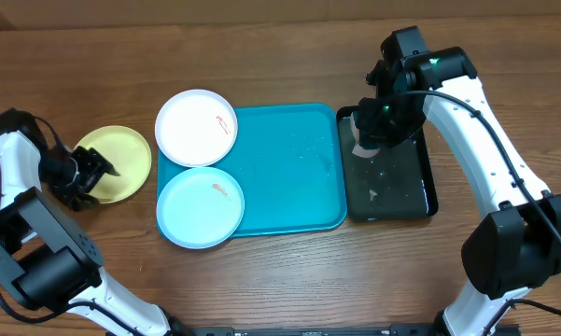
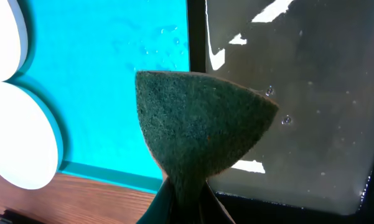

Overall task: Clean dirty plates on tray and stack at the side
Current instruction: 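Release yellow plate and withdraw left gripper, then move left gripper to light-blue plate rim and grip it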

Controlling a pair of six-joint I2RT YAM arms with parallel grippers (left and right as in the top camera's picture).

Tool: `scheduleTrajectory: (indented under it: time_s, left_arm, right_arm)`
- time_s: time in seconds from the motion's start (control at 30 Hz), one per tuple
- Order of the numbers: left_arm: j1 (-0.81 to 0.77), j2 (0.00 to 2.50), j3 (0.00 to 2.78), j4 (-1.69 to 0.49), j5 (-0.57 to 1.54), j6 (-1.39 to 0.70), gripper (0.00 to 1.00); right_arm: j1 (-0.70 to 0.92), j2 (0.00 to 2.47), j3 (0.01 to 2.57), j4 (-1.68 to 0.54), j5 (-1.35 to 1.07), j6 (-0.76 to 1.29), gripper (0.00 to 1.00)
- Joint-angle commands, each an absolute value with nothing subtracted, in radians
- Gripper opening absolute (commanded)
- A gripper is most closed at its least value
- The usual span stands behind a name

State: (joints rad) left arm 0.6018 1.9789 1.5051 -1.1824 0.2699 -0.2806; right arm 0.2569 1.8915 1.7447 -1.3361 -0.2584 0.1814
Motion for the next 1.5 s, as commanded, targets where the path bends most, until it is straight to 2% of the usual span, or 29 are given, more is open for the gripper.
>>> scheduleTrajectory:
  time_s: [0.0, 0.13, 0.27, 0.57, 0.63, 0.9, 1.2, 1.33, 1.47]
  left_arm:
    - [0.579, 1.974, 1.520, -1.257, 0.480, -0.157, 0.66]
    - [0.521, 1.967, 1.520, -1.351, 0.461, -0.084, 0.60]
    - [0.445, 1.959, 1.520, -1.413, 0.347, -0.087, 0.56]
    - [0.286, 1.954, 1.516, -1.479, 0.104, -0.204, 0.57]
    - [0.257, 1.952, 1.516, -1.488, 0.057, -0.227, 0.53]
    - [0.215, 1.795, 1.481, -1.466, 0.049, -0.264, 0.54]
    - [0.197, 1.488, 1.199, -1.275, -0.005, -0.359, 0.58]
    - [0.198, 1.485, 1.061, -1.148, -0.019, -0.374, 0.53]
    - [0.198, 1.523, 0.982, -1.058, -0.019, -0.368, 0.42]
  right_arm:
    - [0.257, 1.880, 1.755, -1.339, -0.263, 0.173, 0.07]
    - [0.257, 1.880, 1.755, -1.348, -0.263, 0.173, 0.08]
    - [0.257, 1.880, 1.753, -1.354, -0.263, 0.175, 0.08]
    - [0.257, 1.880, 1.753, -1.358, -0.263, 0.175, 0.09]
    - [0.257, 1.880, 1.753, -1.358, -0.263, 0.175, 0.09]
    - [0.257, 1.880, 1.753, -1.367, -0.232, 0.175, 0.09]
    - [0.257, 1.880, 1.753, -1.371, -0.226, 0.175, 0.09]
    - [0.257, 1.880, 1.753, -1.371, -0.226, 0.175, 0.09]
    - [0.257, 1.880, 1.753, -1.371, -0.226, 0.175, 0.09]
